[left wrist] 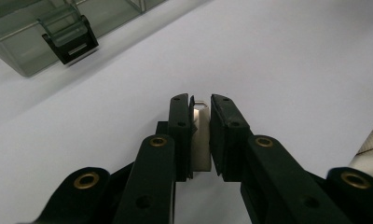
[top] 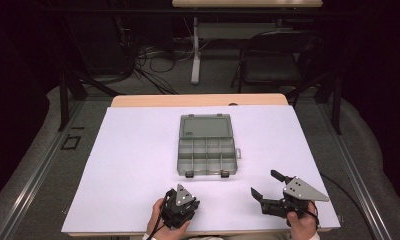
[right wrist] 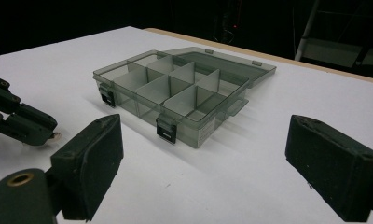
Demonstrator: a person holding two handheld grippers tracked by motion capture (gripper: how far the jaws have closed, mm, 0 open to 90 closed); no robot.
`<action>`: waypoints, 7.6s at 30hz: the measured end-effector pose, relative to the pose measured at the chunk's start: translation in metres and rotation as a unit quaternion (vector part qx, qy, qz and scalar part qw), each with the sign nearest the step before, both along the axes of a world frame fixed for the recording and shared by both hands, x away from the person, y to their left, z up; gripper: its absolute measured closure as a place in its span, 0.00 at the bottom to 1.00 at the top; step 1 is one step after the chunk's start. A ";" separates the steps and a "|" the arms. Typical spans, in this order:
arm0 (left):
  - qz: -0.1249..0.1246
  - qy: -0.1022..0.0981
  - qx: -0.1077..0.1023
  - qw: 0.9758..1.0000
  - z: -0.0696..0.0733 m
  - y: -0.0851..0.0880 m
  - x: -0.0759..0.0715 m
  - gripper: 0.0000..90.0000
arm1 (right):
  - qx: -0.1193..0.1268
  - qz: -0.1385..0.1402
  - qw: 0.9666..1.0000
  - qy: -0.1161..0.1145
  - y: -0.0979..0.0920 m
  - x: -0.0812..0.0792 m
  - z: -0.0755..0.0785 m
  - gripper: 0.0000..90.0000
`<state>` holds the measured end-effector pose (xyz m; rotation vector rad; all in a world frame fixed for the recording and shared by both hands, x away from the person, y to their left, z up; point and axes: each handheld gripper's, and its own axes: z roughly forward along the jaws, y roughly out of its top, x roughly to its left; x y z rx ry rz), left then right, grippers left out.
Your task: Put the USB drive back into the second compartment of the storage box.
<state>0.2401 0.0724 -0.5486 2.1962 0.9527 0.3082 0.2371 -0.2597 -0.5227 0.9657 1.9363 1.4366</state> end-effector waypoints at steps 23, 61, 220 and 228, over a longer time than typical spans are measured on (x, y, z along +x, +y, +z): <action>0.005 0.004 -0.012 1.000 0.033 0.015 0.016 0.88 | -0.001 0.000 1.000 -0.001 0.000 0.000 0.000 0.12; -0.017 0.003 0.003 1.000 0.083 0.017 0.051 0.88 | 0.001 0.001 1.000 0.002 0.000 0.001 -0.001 0.12; -0.016 0.002 0.044 0.999 0.044 -0.016 0.198 0.47 | -0.006 0.006 1.000 0.009 -0.001 0.005 -0.004 0.14; -0.023 -0.005 0.047 0.999 0.049 -0.012 0.194 0.45 | -0.003 0.004 1.000 0.012 -0.002 0.006 -0.005 0.14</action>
